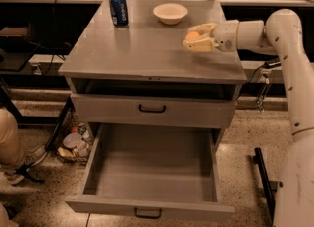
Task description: Pick orange from middle drawer and place on counter
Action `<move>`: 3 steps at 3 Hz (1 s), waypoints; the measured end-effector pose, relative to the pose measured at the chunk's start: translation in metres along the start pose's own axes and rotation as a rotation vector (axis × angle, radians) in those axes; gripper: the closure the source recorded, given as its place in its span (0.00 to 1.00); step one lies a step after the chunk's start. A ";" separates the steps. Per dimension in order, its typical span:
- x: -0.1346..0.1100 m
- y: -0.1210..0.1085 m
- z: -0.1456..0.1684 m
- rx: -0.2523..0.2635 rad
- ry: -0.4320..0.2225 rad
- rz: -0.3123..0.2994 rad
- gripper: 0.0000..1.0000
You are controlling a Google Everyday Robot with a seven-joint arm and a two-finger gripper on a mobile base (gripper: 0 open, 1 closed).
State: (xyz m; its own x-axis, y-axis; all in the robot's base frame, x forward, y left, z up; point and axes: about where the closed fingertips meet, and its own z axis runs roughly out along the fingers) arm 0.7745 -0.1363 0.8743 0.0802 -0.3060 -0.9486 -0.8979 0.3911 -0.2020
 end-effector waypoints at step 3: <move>0.024 -0.007 0.029 -0.032 0.104 0.008 0.50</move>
Offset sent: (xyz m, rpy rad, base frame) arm 0.0275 0.0093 -0.0358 -0.1277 0.0754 -0.0002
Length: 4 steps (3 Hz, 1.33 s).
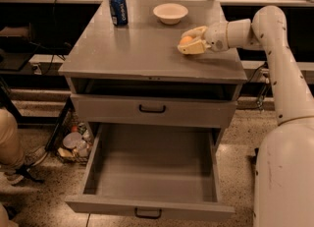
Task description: Pick orange from middle drawer and place on counter
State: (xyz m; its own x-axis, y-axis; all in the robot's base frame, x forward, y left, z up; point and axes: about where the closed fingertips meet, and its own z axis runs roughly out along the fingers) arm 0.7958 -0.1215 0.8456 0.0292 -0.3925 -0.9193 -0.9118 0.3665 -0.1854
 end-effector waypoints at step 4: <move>-0.015 -0.009 -0.032 0.037 -0.062 -0.018 0.00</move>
Offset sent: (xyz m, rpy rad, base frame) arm 0.0016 -0.0129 0.0108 0.0090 -0.0041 0.0068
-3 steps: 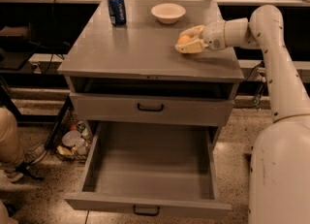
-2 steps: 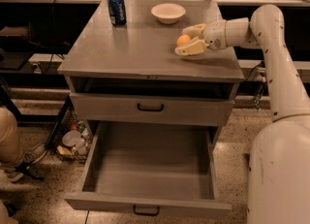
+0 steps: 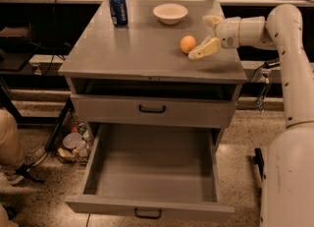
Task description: Pick orange from middle drawer and place on counter
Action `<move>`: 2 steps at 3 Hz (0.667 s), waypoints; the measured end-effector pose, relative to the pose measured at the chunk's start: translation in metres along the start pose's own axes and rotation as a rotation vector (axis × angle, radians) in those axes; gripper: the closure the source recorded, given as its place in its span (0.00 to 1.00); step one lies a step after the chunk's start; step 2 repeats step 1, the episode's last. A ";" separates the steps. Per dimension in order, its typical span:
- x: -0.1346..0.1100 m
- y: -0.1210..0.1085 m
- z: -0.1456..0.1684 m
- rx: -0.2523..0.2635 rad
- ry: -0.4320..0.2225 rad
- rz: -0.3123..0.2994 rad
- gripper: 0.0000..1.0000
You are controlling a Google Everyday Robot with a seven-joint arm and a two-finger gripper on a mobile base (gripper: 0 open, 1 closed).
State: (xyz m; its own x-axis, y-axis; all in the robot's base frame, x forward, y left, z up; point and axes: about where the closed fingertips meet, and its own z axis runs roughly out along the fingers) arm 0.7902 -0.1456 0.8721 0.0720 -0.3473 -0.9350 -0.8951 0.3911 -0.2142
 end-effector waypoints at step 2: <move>-0.016 -0.011 -0.066 0.129 -0.015 -0.036 0.00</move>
Offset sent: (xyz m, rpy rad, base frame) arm 0.0000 0.0000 0.0000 0.0000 0.0000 0.0000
